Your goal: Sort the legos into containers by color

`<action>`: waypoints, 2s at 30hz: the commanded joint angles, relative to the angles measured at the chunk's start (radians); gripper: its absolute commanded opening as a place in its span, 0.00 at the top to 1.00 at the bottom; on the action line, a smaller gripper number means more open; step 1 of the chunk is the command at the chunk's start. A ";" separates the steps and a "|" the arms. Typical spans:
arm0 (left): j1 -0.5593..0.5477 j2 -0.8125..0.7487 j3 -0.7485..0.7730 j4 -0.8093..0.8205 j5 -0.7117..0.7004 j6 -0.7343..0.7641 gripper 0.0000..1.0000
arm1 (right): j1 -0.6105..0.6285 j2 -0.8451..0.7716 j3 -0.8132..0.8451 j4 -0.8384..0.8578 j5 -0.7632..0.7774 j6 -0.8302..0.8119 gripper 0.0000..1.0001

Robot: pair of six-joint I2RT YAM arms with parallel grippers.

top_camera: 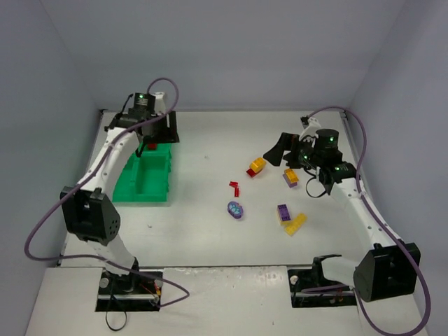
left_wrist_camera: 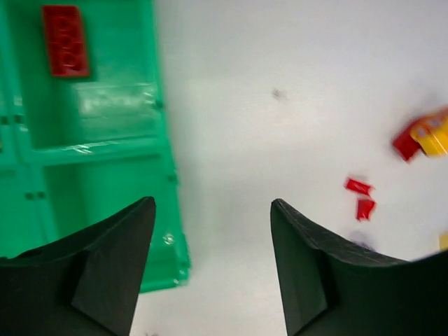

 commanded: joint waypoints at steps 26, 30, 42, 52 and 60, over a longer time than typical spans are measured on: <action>-0.651 0.352 0.084 0.072 -0.262 -0.233 0.38 | -0.036 -0.200 -0.129 -0.057 0.210 0.014 0.07; -0.655 0.396 0.104 0.078 -0.273 -0.259 0.56 | -0.045 -0.205 -0.124 -0.065 0.210 0.001 0.07; -0.673 0.427 0.106 0.064 -0.281 -0.293 0.92 | -0.088 -0.190 -0.118 -0.071 0.191 -0.025 0.07; -0.589 0.173 0.097 -0.013 -0.371 -0.183 1.00 | -0.102 -0.168 -0.111 -0.066 0.183 -0.033 0.07; -0.206 0.146 0.224 -0.031 -0.322 0.020 1.00 | -0.103 -0.148 -0.111 -0.046 0.168 -0.029 0.07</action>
